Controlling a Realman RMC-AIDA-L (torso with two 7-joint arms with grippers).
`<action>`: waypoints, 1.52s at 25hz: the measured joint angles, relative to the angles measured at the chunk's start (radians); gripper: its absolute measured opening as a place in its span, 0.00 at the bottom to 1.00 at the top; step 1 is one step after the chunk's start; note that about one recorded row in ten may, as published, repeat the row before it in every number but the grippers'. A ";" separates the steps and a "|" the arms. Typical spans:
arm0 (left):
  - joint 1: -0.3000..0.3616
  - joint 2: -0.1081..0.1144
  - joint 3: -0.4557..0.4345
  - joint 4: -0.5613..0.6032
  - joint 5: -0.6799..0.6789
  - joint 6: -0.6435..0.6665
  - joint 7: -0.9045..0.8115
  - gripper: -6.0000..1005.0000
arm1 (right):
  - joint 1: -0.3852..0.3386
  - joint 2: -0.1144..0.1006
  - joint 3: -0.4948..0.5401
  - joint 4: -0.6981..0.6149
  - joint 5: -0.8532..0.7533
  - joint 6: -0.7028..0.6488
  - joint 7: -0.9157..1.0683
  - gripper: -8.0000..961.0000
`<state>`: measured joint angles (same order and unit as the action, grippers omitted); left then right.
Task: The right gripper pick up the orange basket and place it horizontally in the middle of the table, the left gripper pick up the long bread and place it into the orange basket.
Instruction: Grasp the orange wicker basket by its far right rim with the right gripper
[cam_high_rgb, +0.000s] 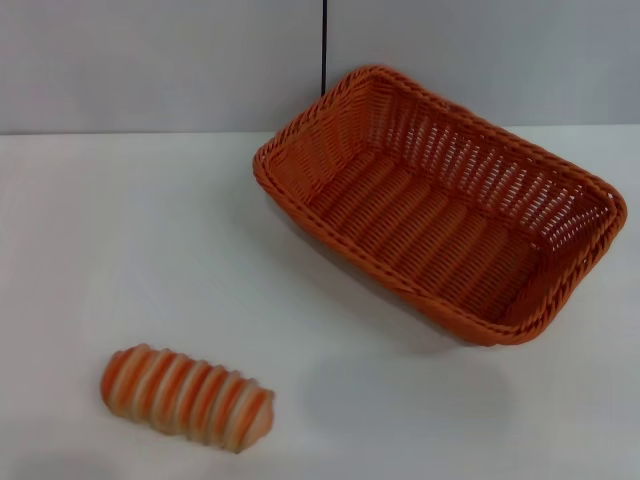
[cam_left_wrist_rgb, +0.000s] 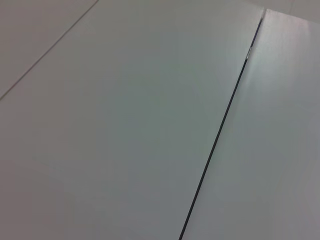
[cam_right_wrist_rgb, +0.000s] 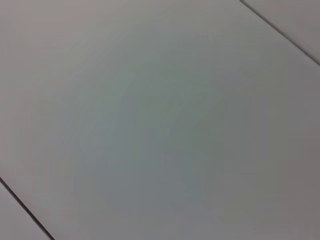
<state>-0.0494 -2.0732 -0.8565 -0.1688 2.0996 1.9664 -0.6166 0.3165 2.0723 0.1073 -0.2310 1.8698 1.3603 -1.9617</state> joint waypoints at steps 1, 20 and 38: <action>0.000 0.000 0.000 0.000 0.001 0.000 0.000 0.63 | -0.002 0.000 0.000 0.000 0.000 0.000 0.000 0.75; -0.001 -0.001 0.009 0.000 0.005 0.000 -0.001 0.63 | -0.010 0.000 -0.013 0.014 -0.004 0.000 0.000 0.75; -0.003 -0.001 0.013 -0.013 0.005 0.000 -0.002 0.63 | 0.003 -0.075 -0.369 -0.391 -0.277 0.124 0.313 0.75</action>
<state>-0.0526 -2.0739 -0.8436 -0.1815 2.1046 1.9664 -0.6182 0.3199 1.9971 -0.2618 -0.6219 1.5923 1.4838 -1.6489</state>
